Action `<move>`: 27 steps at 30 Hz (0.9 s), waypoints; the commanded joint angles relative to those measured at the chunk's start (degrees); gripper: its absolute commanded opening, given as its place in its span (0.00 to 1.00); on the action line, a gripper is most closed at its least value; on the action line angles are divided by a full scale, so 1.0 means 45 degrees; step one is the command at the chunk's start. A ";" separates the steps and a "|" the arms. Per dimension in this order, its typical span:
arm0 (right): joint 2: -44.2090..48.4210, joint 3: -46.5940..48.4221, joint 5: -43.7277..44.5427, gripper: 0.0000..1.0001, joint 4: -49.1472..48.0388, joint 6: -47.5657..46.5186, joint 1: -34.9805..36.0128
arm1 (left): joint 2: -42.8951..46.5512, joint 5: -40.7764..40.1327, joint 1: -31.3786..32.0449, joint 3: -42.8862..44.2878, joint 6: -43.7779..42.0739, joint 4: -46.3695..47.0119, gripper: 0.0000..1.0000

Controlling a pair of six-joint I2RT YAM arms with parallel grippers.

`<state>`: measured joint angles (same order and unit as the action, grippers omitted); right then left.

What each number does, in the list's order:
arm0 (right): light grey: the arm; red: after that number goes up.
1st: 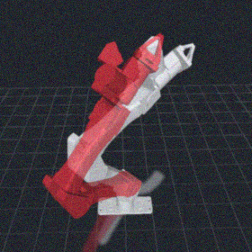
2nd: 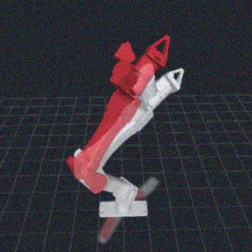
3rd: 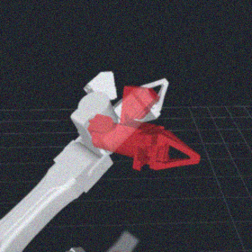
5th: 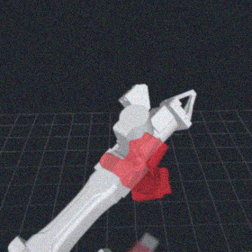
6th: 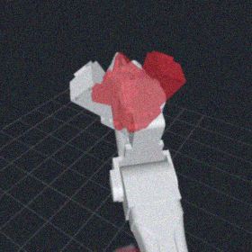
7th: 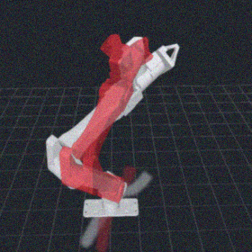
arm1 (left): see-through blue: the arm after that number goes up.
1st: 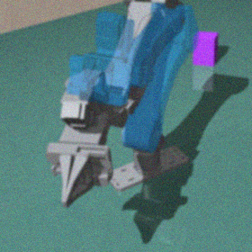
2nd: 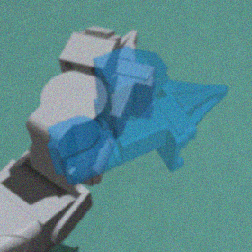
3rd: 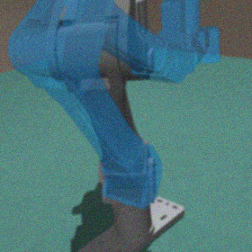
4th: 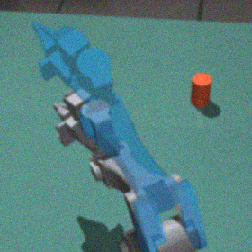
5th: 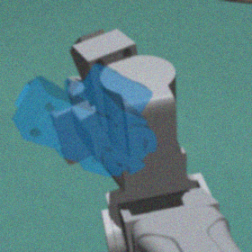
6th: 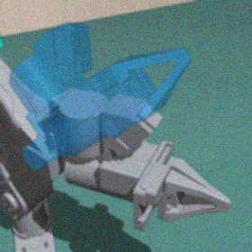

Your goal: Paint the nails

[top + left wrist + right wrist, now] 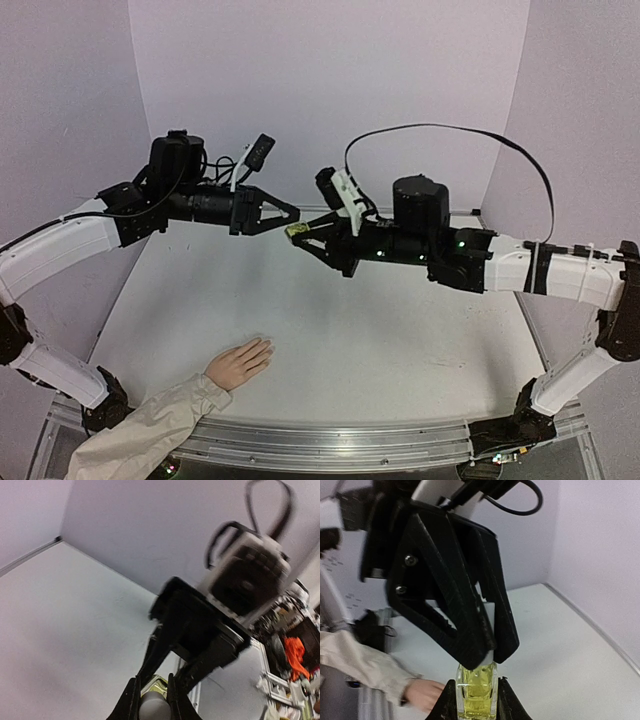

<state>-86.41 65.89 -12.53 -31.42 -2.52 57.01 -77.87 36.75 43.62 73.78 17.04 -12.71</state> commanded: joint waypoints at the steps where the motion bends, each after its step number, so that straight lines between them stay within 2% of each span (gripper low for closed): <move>1: 0.1006 0.0719 -0.7360 0.00 -0.2346 0.2160 -0.0273 | 0.1290 0.7470 0.0233 0.0670 -0.2275 0.0617 0.00; 5: 0.1058 0.0926 -0.8857 0.00 -0.2923 0.3041 -0.0295 | 0.1901 0.8201 0.0186 0.0642 -0.3365 0.0618 0.00; 9: 0.0753 0.1199 -0.8429 0.00 -0.3124 0.3237 -0.0392 | 0.1373 0.8570 0.0132 0.1003 -0.3364 0.0617 0.00; 12: 0.0468 0.1565 -0.8226 0.00 -0.3081 0.3525 -0.0621 | 0.0737 0.7873 0.0011 0.1397 -0.2837 0.0608 0.00; 14: 0.0528 0.1637 -0.7518 0.00 -0.2512 0.3004 -0.0728 | 0.0526 0.7365 -0.0435 0.1655 -0.2235 0.0564 0.05; 15: 0.0609 0.1605 -0.6984 0.00 -0.2018 0.2661 -0.0811 | 0.0509 0.7161 -0.0698 0.1677 -0.2017 0.0530 0.10; 17: 0.0681 0.1513 -0.5453 0.00 -0.1364 0.1895 -0.0946 | 0.0570 0.6462 -0.1136 0.1544 -0.1753 0.0501 0.36; 19: 0.0636 0.1530 -0.4094 0.00 -0.0711 0.0957 -0.0951 | 0.0622 0.5469 -0.1387 0.1423 -0.1712 0.0321 0.55; 21: 0.0497 0.1571 -0.2851 0.00 -0.0316 0.0128 -0.0951 | 0.0483 0.4444 -0.1430 0.1673 -0.1791 -0.0234 0.68; 23: 0.0328 0.1559 -0.1603 0.00 -0.0142 -0.0446 -0.0951 | 0.0341 0.3461 -0.1450 0.1929 -0.1714 -0.0576 0.86; 27: -0.0300 0.1697 0.1324 0.00 -0.0284 -0.1331 -0.0945 | -0.0099 -0.0369 -0.1450 0.2127 -0.0128 -0.0806 0.90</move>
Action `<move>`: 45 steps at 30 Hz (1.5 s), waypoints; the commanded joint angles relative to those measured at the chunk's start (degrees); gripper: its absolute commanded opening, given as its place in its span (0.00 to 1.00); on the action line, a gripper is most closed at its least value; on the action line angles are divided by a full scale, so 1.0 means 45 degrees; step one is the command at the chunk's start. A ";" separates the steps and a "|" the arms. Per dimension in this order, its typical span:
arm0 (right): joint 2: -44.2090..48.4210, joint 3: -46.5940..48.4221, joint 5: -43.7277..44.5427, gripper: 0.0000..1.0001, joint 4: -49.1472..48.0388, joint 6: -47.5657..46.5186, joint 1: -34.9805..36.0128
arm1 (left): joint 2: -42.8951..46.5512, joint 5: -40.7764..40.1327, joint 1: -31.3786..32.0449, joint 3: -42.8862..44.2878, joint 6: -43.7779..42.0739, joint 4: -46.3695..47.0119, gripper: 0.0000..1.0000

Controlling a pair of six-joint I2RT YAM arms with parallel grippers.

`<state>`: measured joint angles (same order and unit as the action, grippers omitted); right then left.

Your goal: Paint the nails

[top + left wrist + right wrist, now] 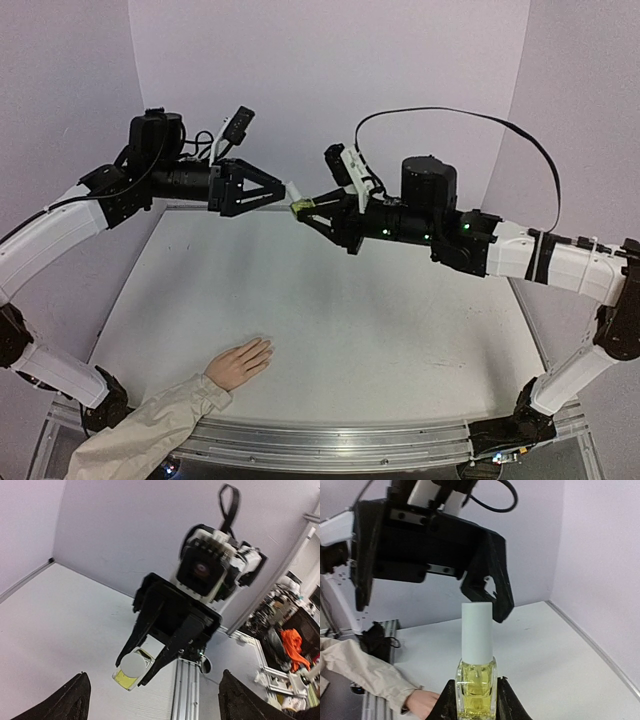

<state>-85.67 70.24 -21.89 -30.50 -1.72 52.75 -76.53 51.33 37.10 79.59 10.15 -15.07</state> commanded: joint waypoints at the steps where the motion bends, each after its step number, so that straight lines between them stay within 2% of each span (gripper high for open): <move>1: -0.0690 0.0802 0.4076 0.00 -0.0666 -0.1657 -0.0001 | -0.0674 -0.4104 -0.0003 0.1039 0.1915 -0.0457 0.90; 3: -0.1208 0.0941 0.5425 0.00 -0.1081 -0.1995 0.0069 | -0.1191 -0.5002 -0.0003 0.1336 0.3111 -0.0583 0.90; 6: -0.1909 0.0890 0.6857 0.00 -0.2101 -0.2324 0.0176 | -0.2009 -0.5284 -0.0002 0.1596 0.4240 -0.0281 0.86; 11: -0.2568 0.0943 0.7828 0.00 -0.2993 -0.2425 0.0371 | -0.2737 -0.5482 0.0168 0.2168 0.4523 0.0431 0.76; 19: -0.2819 0.1148 0.7966 0.00 -0.3377 -0.2749 0.0683 | -0.3217 -0.6172 0.0388 0.2332 0.4788 0.0518 0.49; 24: -0.2854 0.1210 0.8028 0.00 -0.3378 -0.2894 0.0868 | -0.3302 -0.6308 0.0468 0.2444 0.4873 0.0517 0.35; 29: -0.2935 0.1433 0.8135 0.00 -0.3397 -0.2773 0.1023 | -0.3305 -0.6220 0.0596 0.2418 0.4689 0.0517 0.18; 33: -0.2701 0.1335 0.8020 0.00 -0.3496 -0.2303 0.1031 | -0.3285 -0.5464 0.0671 0.2324 0.4087 0.0566 0.11; 36: -0.2245 0.1178 0.6009 0.00 -0.3345 -0.1941 0.0777 | -0.3244 -0.4383 0.0661 0.2070 0.3474 0.0765 0.06; 38: -0.1893 0.1168 0.3525 0.00 -0.2858 -0.1097 0.0157 | -0.3224 -0.3500 0.0661 0.2015 0.2946 0.0824 0.03; 39: -0.1692 0.1186 0.1599 0.00 -0.2640 -0.0299 -0.0216 | -0.3202 -0.2892 0.0644 0.2046 0.2443 0.0829 0.02; 45: -0.1305 0.1561 -0.6073 0.00 -0.2843 0.3083 -0.1784 | -0.2643 0.3471 0.0642 0.2274 -0.0507 0.1081 0.00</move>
<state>-95.31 73.23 -21.15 -36.01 0.27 47.53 -91.55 40.01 37.87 87.44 17.87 -12.40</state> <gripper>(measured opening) 0.223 0.163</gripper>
